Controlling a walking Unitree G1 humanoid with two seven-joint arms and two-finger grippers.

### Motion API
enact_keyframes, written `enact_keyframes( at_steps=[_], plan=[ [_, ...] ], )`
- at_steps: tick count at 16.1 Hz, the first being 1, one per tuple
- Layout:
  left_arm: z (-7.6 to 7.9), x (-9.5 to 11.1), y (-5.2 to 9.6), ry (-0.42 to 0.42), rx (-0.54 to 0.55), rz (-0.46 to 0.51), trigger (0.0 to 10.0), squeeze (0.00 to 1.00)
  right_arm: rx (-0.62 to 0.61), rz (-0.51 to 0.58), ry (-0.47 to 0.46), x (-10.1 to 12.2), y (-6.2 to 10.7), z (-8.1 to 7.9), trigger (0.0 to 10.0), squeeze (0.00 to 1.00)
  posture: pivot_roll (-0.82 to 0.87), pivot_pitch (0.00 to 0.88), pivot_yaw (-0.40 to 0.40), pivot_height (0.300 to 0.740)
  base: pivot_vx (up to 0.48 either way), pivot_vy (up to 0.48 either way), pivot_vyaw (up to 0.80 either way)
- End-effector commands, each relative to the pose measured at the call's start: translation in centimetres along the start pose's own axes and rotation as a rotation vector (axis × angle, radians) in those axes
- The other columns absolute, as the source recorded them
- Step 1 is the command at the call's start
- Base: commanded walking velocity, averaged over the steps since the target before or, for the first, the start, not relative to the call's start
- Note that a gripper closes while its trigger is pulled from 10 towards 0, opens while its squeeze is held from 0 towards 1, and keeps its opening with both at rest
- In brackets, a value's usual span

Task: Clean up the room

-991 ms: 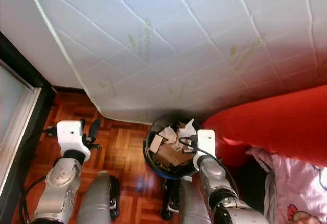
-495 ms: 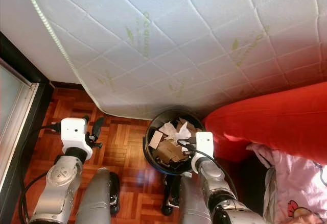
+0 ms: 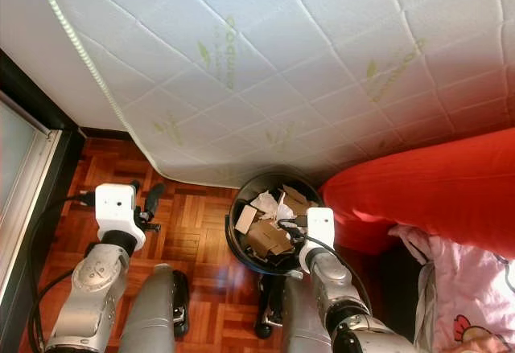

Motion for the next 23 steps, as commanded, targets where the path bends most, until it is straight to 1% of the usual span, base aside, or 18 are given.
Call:
enact_keyframes(
  at_steps=[1,2,4,8,11,15,16,17,18,20,21,22,23],
  plan=[
    [0.2,-0.9,0.6,0.012,-0.003,-0.043,10.0,0.0,-0.012,-0.042,-0.02,-1.5,0.4,0.3,10.0,1.0,0.16,0.454,-0.107,0.651,0.0,0.0,0.0],
    [0.3,-0.9,0.6,0.013,-0.003,-0.047,10.0,0.0,-0.01,-0.041,-0.007,-1.5,0.4,0.3,10.0,1.0,0.16,0.456,-0.107,0.651,0.0,0.0,0.0],
    [0.3,-0.8,0.6,0.013,-0.004,-0.047,10.0,0.0,-0.006,-0.043,-0.011,-1.6,0.4,0.2,10.0,1.0,0.16,0.457,-0.105,0.651,0.0,0.0,0.0],
    [0.3,-0.8,0.6,0.018,-0.005,-0.051,10.0,0.0,0.054,-0.037,-0.063,-1.3,0.2,-0.7,10.0,1.0,0.16,0.461,-0.103,0.651,0.0,0.0,0.0],
    [0.4,-0.7,0.6,0.023,-0.006,-0.051,10.0,0.0,0.045,-0.053,0.006,-1.5,0.3,-0.6,10.0,1.0,0.16,0.47,-0.098,0.651,0.0,0.0,0.0],
    [0.3,-0.6,0.5,0.025,-0.006,-0.052,10.0,0.0,0.082,-0.077,0.051,-2.0,0.4,-0.9,10.0,1.0,0.16,0.471,-0.096,0.651,0.0,0.0,0.0],
    [0.3,-0.6,0.5,0.026,-0.006,-0.052,10.0,0.0,0.093,-0.084,0.092,-2.1,0.4,-1.0,10.0,1.0,0.16,0.47,-0.096,0.651,0.0,0.0,0.0],
    [0.4,-0.6,0.4,0.027,-0.006,-0.053,10.0,0.0,0.106,-0.092,0.156,-2.3,0.4,-1.2,10.0,1.0,0.16,0.469,-0.095,0.651,0.0,0.0,0.0],
    [0.4,-0.7,0.4,0.028,-0.006,-0.054,10.0,0.0,0.111,-0.093,0.19,-2.3,0.4,-1.3,10.0,0.0,0.16,0.467,-0.095,0.651,0.0,0.0,0.0],
    [0.3,-1.0,0.3,0.029,-0.006,-0.064,10.0,0.0,0.091,-0.076,0.165,-2.2,0.5,-1.0,10.0,0.0,0.16,0.458,-0.093,0.651,0.0,0.0,0.0],
    [0.2,-1.8,0.5,0.026,-0.004,-0.091,10.0,0.0,0.077,-0.055,0.141,-2.0,0.5,-0.8,10.0,0.0,0.15,0.443,-0.091,0.651,0.0,0.0,0.0],
    [-0.3,-3.4,1.1,0.02,0.007,-0.147,10.0,0.0,0.062,-0.011,0.083,-1.6,0.5,-0.3,10.0,0.0,0.15,0.427,-0.09,0.651,0.0,0.0,0.0],
    [-0.8,-4.8,1.7,0.012,0.021,-0.196,10.0,0.0,0.049,0.02,0.048,-1.5,0.6,0.1,10.0,0.0,0.15,0.405,-0.088,0.651,0.0,0.0,0.0]
  ],
)
Point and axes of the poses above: a point about 5 cm out from each wrist's last joint towards the gripper, its own y axis pointing back from the gripper into the wrist, its own x axis along the axis of the wrist's last joint, z = x × y, the point moved 1 cm from there along -y, pointing out of the wrist towards the gripper, and after that the axes turned 4 degrees about y, right-handed, at the moved point
